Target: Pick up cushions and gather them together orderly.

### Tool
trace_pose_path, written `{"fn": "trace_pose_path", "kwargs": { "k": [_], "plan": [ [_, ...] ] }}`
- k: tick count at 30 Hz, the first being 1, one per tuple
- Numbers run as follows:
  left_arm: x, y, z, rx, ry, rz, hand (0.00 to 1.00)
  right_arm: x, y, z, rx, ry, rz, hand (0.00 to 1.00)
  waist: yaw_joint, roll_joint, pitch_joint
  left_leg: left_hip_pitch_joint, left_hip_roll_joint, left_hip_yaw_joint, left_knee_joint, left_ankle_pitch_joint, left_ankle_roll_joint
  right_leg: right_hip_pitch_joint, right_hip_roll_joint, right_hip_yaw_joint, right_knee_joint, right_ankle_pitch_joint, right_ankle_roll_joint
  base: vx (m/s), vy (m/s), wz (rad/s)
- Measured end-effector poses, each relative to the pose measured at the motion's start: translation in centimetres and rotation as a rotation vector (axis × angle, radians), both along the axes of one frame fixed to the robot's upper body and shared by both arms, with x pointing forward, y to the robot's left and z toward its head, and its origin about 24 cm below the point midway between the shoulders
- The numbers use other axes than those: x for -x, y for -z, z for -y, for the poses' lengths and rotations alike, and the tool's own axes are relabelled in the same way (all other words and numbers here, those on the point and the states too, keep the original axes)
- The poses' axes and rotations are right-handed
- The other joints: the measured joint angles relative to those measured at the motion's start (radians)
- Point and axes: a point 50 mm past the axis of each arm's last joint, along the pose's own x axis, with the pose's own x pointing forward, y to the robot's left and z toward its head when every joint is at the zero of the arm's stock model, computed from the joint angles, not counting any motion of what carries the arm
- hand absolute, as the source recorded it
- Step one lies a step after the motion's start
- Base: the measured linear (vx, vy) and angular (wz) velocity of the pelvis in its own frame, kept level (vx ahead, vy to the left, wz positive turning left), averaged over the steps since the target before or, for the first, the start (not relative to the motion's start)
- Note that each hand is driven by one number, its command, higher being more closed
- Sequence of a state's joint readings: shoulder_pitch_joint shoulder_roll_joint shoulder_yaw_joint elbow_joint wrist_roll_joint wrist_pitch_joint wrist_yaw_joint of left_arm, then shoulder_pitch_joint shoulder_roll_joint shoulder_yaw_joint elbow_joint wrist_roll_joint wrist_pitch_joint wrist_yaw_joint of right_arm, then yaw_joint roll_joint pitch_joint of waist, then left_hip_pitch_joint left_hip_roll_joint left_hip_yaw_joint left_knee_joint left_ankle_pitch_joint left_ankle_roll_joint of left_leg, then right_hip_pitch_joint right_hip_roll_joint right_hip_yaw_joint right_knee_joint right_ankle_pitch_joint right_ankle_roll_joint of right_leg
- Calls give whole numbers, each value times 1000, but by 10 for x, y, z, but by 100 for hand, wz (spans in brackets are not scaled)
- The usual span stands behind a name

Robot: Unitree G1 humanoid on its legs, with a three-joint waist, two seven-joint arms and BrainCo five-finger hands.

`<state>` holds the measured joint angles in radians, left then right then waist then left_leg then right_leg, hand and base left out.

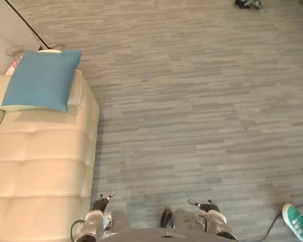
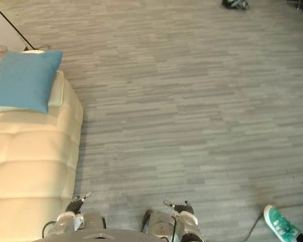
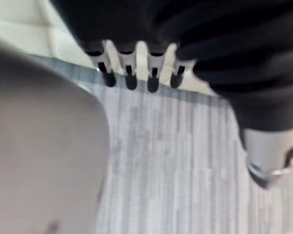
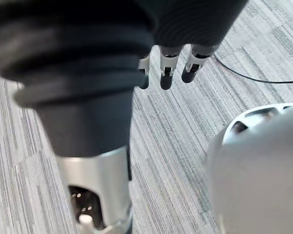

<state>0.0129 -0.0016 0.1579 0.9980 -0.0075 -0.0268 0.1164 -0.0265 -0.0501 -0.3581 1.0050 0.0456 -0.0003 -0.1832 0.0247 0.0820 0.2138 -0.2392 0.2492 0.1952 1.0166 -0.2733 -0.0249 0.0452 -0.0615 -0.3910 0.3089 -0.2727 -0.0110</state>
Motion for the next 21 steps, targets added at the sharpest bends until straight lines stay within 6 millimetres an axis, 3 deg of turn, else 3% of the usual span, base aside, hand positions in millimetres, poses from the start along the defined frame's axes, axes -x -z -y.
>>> {"fn": "trace_pose_path", "kwargs": {
  "k": [1,2,3,4,5,6,7,8,10,11,12,13,14,15,16,17,18,19,20,21],
  "plan": [
    [-4,-2,0,-2,0,25,0,1,0,0,-4,8,2,0,10,-2,2,-59,-16,46,-115,-20,-1,43,-19,0,-27,5,20,452,112,-9],
    [-6,-3,0,-2,-1,35,0,1,0,-1,-5,9,2,0,13,-5,3,-76,-28,63,-182,-19,-1,60,-32,-1,-33,-1,34,476,162,-7],
    [-8,-5,0,-2,-3,50,0,2,1,-1,-8,13,0,0,17,-8,5,-99,-58,83,-348,3,-6,95,-57,0,-47,-16,64,395,156,1],
    [-8,-5,2,4,-16,55,0,4,1,-1,-6,15,-3,0,21,-7,6,-110,-86,90,-555,81,-4,135,-75,-1,-64,-43,92,510,234,0],
    [-8,-5,2,12,-36,61,0,5,2,-2,-7,13,-7,0,30,-7,6,-113,-97,95,-665,202,4,174,-85,1,-79,-63,116,436,219,-16],
    [-8,-5,1,13,-50,63,0,7,3,-6,-14,2,-16,0,51,-26,-5,-99,-110,120,-675,304,41,207,-90,23,-108,-76,117,707,265,-9],
    [-11,-7,-4,-3,-44,72,0,3,4,-17,-34,-20,-10,0,52,-55,-30,-114,-140,133,-648,249,58,219,-101,62,-155,-56,69,759,267,-5],
    [-12,-8,-6,4,-61,80,0,-2,4,-23,-50,-29,-6,0,47,-60,-30,-144,-125,128,-570,223,94,234,-85,112,-203,33,57,765,270,13],
    [-17,-12,-17,17,-121,117,0,-10,3,-35,-80,-43,11,0,79,-76,-21,-219,-97,137,-357,164,117,292,-91,196,-237,164,95,561,306,3],
    [-11,-9,-19,5,-115,90,0,3,7,-33,-80,-32,-21,0,87,-91,-71,-184,-125,115,-488,155,97,275,-108,222,-184,165,125,476,317,2],
    [-3,-6,-22,4,-114,64,0,4,8,-35,-83,-34,-25,0,83,-99,-83,-172,-147,103,-496,125,97,267,-121,232,-113,157,129,456,272,25],
    [0,-4,-25,-8,-103,44,0,7,9,-34,-83,-36,-34,0,65,-135,-105,-145,-192,108,-506,85,96,220,-168,246,22,170,150,589,267,48],
    [2,-3,-26,-24,-66,22,0,8,10,-30,-78,-33,-41,0,53,-140,-102,-96,-237,94,-536,56,101,102,-199,315,301,255,228,590,220,55],
    [3,-2,-27,-28,-55,12,0,10,10,-30,-78,-29,-43,0,45,-138,-97,-76,-251,84,-547,49,101,56,-195,337,402,265,247,487,156,57],
    [6,0,-27,-33,-46,-10,0,14,11,-29,-79,-26,-53,0,32,-134,-89,-21,-268,72,-572,48,112,-19,-193,354,600,270,259,298,62,42],
    [8,1,-27,-32,-50,-20,0,15,11,-27,-75,-22,-49,0,31,-131,-82,17,-281,64,-592,44,115,-53,-195,349,681,266,254,407,78,56],
    [12,3,-24,-23,-48,-45,0,16,9,-17,-47,-25,-51,0,23,-115,-64,141,-302,38,-664,39,122,-124,-197,302,838,224,195,404,71,41],
    [13,4,-22,-18,-49,-49,0,18,9,-15,-41,-28,-57,0,21,-109,-60,179,-305,28,-689,39,123,-149,-194,284,865,203,165,479,63,51],
    [16,5,-18,-7,-52,-57,0,20,8,-11,-31,-19,-47,0,19,-87,-55,242,-307,4,-736,38,124,-206,-184,243,886,159,122,519,-7,67],
    [19,6,-15,3,-56,-63,0,15,4,-7,-14,-15,-10,0,7,-86,-53,304,-307,-38,-779,34,116,-293,-174,196,841,101,101,601,-81,95]
  ]
}}
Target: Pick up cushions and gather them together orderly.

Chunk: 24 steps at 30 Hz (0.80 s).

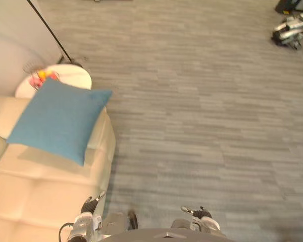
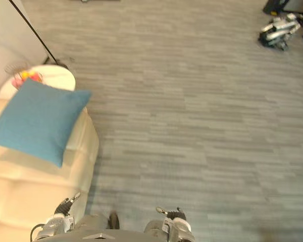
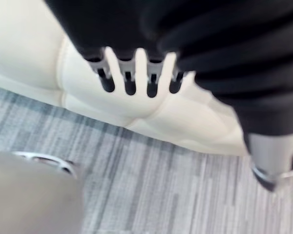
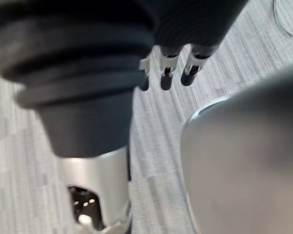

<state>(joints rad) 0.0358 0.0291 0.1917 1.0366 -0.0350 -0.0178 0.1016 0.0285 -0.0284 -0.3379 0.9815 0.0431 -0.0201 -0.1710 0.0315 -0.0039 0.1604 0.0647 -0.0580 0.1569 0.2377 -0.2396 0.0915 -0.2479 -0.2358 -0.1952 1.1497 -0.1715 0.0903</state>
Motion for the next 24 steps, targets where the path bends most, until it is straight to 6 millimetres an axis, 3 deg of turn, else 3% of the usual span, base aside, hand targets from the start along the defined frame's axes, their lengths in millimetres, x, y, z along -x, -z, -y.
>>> {"fn": "trace_pose_path", "kwargs": {
  "k": [2,4,6,7,8,9,10,12,14,15,16,17,20,21,22,23,24],
  "plan": [
    [-2,0,1,3,-4,4,0,-3,-2,-1,-10,16,28,0,-5,-10,12,73,9,-54,-24,-9,-9,-72,9,-26,-180,-58,-21,468,-166,98],
    [-3,-1,4,9,-7,11,0,-5,-3,-2,-18,21,40,0,-7,-4,14,127,51,-117,-51,-42,-50,-85,63,4,-485,-40,-15,396,-276,100],
    [-3,-1,3,8,-13,13,0,-4,-2,-4,-25,22,35,0,-5,-10,13,156,74,-182,-54,-86,-91,-83,90,86,-745,56,-4,471,-407,104],
    [-2,0,4,17,-36,11,0,-4,-2,-4,-27,19,36,0,-8,-9,7,173,92,-219,-51,-111,-109,-67,100,92,-738,160,-6,479,-414,84],
    [3,2,11,38,-57,-1,0,-6,-4,3,-6,16,42,0,-1,28,0,179,123,-238,-49,-111,-117,-69,117,69,-687,91,-18,571,-490,92],
    [3,2,19,65,-80,7,0,-7,-5,6,0,27,50,0,7,43,2,176,144,-244,-22,-91,-127,-70,114,33,-614,14,-38,468,-389,70],
    [5,3,21,71,-90,4,0,-7,-5,6,0,27,50,0,4,46,0,168,153,-247,-1,-89,-131,-64,111,14,-599,-6,-41,474,-381,88],
    [6,3,19,68,-102,3,0,-6,-5,8,6,23,46,0,-8,61,-8,89,180,-262,182,-85,-146,-16,100,-57,-580,-55,-62,370,-286,91],
    [1,0,15,64,-128,35,0,-3,-4,9,8,14,27,0,4,69,-7,-75,244,-215,548,-46,-207,98,103,-163,-611,-95,-96,363,-263,102],
    [0,-1,14,61,-128,39,0,-2,-3,8,6,12,23,0,7,67,-5,-105,259,-186,596,-46,-204,123,104,-182,-625,-98,-100,374,-246,97],
    [-1,-2,10,50,-126,45,0,1,-2,6,0,12,12,0,10,59,-2,-171,288,-91,668,-41,-186,196,105,-232,-682,-98,-101,227,-138,65],
    [-1,-2,10,49,-125,46,0,2,-1,6,-1,13,10,0,9,58,-2,-177,290,-80,671,-41,-185,206,105,-236,-692,-98,-100,265,-143,87],
    [-3,-3,9,45,-108,51,0,14,2,6,-6,34,-17,0,17,54,-2,-225,308,114,506,-50,-161,326,100,-323,-791,-84,-81,214,-54,73],
    [-3,-3,9,41,-98,50,0,15,2,7,-6,38,-21,0,17,55,-3,-233,305,161,391,-20,-141,340,100,-344,-797,-82,-77,258,32,88],
    [-2,-2,10,39,-76,41,0,15,1,11,1,50,-21,0,15,58,-8,-252,284,218,219,99,-104,340,114,-357,-789,-80,-66,284,61,112],
    [-5,-3,2,12,-48,45,0,16,4,2,-29,57,-32,0,15,18,-13,-229,231,225,131,153,-79,335,88,-340,-813,-66,-45,237,68,110],
    [-6,-4,-3,-2,-44,47,0,16,5,-3,-42,52,-36,0,17,-3,-15,-222,203,225,76,178,-76,342,84,-329,-849,-53,-38,167,49,78]
  ]
}}
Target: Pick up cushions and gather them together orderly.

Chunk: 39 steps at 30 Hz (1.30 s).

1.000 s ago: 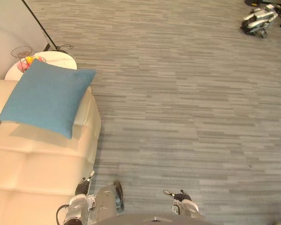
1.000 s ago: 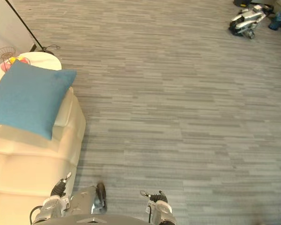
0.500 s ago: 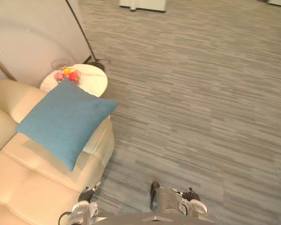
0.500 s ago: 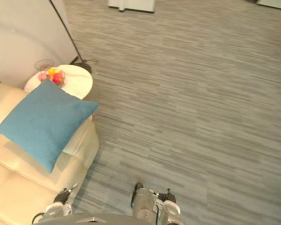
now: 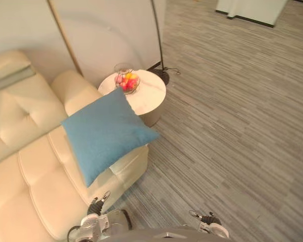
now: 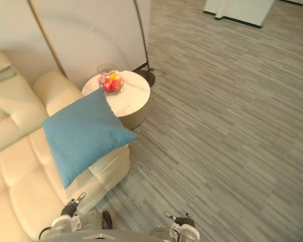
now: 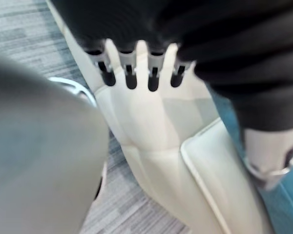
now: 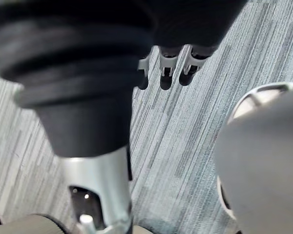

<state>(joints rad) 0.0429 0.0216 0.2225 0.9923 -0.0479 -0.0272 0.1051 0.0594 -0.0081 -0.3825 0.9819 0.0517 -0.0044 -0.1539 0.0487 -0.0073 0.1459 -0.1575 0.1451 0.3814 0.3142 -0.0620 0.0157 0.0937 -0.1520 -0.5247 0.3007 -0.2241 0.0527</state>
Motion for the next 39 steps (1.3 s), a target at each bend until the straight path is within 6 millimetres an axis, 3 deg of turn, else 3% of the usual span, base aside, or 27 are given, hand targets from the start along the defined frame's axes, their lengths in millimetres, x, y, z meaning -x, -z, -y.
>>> {"fn": "trace_pose_path", "kwargs": {
  "k": [2,7,10,11,12,13,15,16,18,19,21,22,24,28,29,32,39],
  "plan": [
    [0,-1,-5,-14,-1,5,0,-3,2,-5,-15,-20,-11,0,13,-14,2,17,-28,-1,-52,17,4,24,2,9,-62,13,6,100,26,24],
    [13,4,-6,-5,-25,-44,0,-7,1,-6,-4,-53,-12,0,5,-3,0,164,-100,-1,-243,85,2,86,-22,32,-88,38,27,13,-1,-2],
    [17,7,0,14,-30,-62,0,-6,1,1,13,-59,-24,0,-3,25,-4,200,-120,-31,-360,110,-1,18,-58,42,90,35,33,-127,50,17],
    [17,7,1,18,-30,-62,0,-7,-1,7,27,-55,-15,0,-11,25,0,209,-128,-56,-371,110,-1,-32,-90,66,222,38,32,-97,24,50],
    [17,7,-2,13,-36,-61,0,-5,-1,8,29,-55,-20,0,-20,12,8,221,-137,-84,-369,110,-1,-75,-112,115,340,48,17,-65,4,66],
    [17,6,-5,5,-36,-57,0,-7,-1,7,31,-62,-15,0,-24,19,20,233,-140,-107,-368,112,-1,-108,-109,190,404,23,6,-51,-20,65],
    [17,5,-12,-19,-50,-55,0,-8,0,0,21,-93,-13,0,-25,-10,19,227,-134,-161,-368,112,-1,-133,-36,329,348,-54,5,-30,-90,88],
    [16,4,-12,-22,-57,-52,0,-7,0,-2,16,-88,-12,0,-25,-12,21,219,-130,-195,-369,112,-1,-133,4,387,275,-72,5,-15,-115,93],
    [16,4,-13,-22,-68,-50,0,-6,0,-2,15,-87,-15,0,-27,-17,17,197,-140,-228,-369,115,-6,-114,51,483,111,-70,2,-22,-119,90],
    [16,4,-13,-19,-86,-47,0,-6,1,-4,5,-79,-14,0,-28,-38,10,190,-162,-255,-374,131,-17,-109,48,509,49,-24,4,4,-122,104],
    [19,6,-8,-1,-114,-53,0,-3,1,-1,10,-63,-19,0,-34,-21,3,195,-163,-276,-394,153,-18,-98,43,464,28,-15,0,90,-85,73],
    [20,7,0,23,-146,-49,0,-3,0,3,20,-65,-20,0,-18,8,1,194,-143,-267,-395,159,-22,-77,51,437,1,-4,7,83,-67,35],
    [22,7,3,26,-154,-49,0,-4,0,1,22,-78,-15,0,-18,22,-4,196,-129,-279,-400,182,-31,-34,65,400,-48,2,15,58,-60,38],
    [21,7,1,22,-151,-45,0,2,3,-9,-4,-74,-24,0,-8,-3,-22,191,-131,-326,-400,205,-35,17,72,363,-115,22,20,130,-40,34],
    [21,6,-2,13,-150,-43,0,3,3,-10,-9,-71,-26,0,-7,-20,-24,190,-141,-333,-400,210,-29,28,70,349,-124,33,20,145,-31,31],
    [21,6,-5,6,-144,-43,0,3,4,-15,-22,-69,-28,0,-5,-32,-28,194,-153,-352,-401,210,-29,52,66,337,-140,36,19,106,-21,21],
    [21,6,-3,6,-129,-50,0,3,3,-13,-15,-61,-24,0,-11,-25,-25,212,-161,-358,-403,204,-32,86,61,322,-157,34,17,-4,-17,10]
  ]
}}
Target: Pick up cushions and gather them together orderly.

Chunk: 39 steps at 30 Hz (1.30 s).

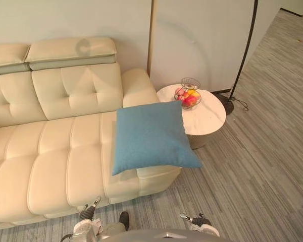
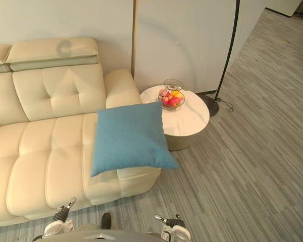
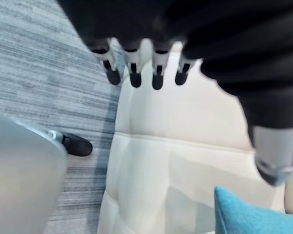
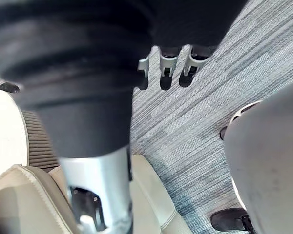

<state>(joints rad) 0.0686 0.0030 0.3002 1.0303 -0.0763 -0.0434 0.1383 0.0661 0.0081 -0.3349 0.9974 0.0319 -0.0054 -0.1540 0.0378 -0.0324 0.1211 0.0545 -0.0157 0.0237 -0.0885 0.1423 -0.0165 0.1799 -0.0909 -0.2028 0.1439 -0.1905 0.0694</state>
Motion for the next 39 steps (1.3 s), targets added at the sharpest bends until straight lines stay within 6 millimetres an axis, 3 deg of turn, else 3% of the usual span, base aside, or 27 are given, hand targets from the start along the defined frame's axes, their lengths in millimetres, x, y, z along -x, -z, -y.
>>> {"fn": "trace_pose_path", "kwargs": {
  "k": [5,8,10,14,19,21,23,26,33,37,39],
  "plan": [
    [-6,-2,-4,-25,56,9,0,-8,-9,10,41,16,63,0,-13,3,0,-2,10,6,0,-15,-3,-5,4,6,-2,-12,-3,-84,-1,-3],
    [-7,-5,-7,-41,72,24,0,-24,-33,46,172,69,185,0,-25,8,-3,-18,12,29,0,-23,1,-14,10,34,-15,-13,-1,-50,9,-9],
    [-7,-8,-14,-62,71,37,0,-36,-57,83,315,81,260,0,-34,10,-10,-26,7,35,0,-27,4,-32,10,60,-20,-13,-1,23,15,-8],
    [-17,-19,-39,-142,93,80,0,-45,-79,116,434,90,305,0,-39,4,-15,-36,-3,40,1,-29,7,-41,6,81,-31,5,5,76,-3,-8],
    [-40,-39,-57,-220,138,184,0,-66,-108,137,521,73,394,0,-51,9,-19,-35,-9,42,2,-27,13,-34,2,83,-43,14,3,95,-22,-3],
    [-53,-49,-61,-246,149,242,0,-87,-136,152,602,34,474,0,-59,15,-23,-35,-9,41,1,-27,13,-34,3,84,-43,16,1,45,-32,0],
    [-61,-53,-58,-247,164,268,0,-106,-157,156,649,-22,533,0,-63,19,-25,-36,-5,43,1,-27,13,-36,5,86,-44,16,0,0,-37,-5],
    [-72,-58,-51,-237,190,311,0,-133,-180,144,670,-103,640,0,-62,24,-23,-42,5,57,1,-30,9,-50,9,103,-47,18,-3,-31,-25,-15],
    [-97,-75,-40,-212,194,428,0,-164,-195,119,652,-196,727,0,-65,33,-23,-73,2,56,1,-29,8,-79,9,103,-61,25,0,-30,-3,-3],
    [-121,-86,-24,-203,270,489,0,-192,-217,102,632,-235,831,0,-65,35,-20,-100,-4,48,1,-22,16,-98,6,87,-62,33,6,0,3,10],
    [-144,-99,-11,-200,325,554,0,-212,-239,87,619,-261,921,0,-65,42,-4,-144,1,34,2,2,21,-137,9,82,-57,47,-2,-44,7,18]
  ]
}}
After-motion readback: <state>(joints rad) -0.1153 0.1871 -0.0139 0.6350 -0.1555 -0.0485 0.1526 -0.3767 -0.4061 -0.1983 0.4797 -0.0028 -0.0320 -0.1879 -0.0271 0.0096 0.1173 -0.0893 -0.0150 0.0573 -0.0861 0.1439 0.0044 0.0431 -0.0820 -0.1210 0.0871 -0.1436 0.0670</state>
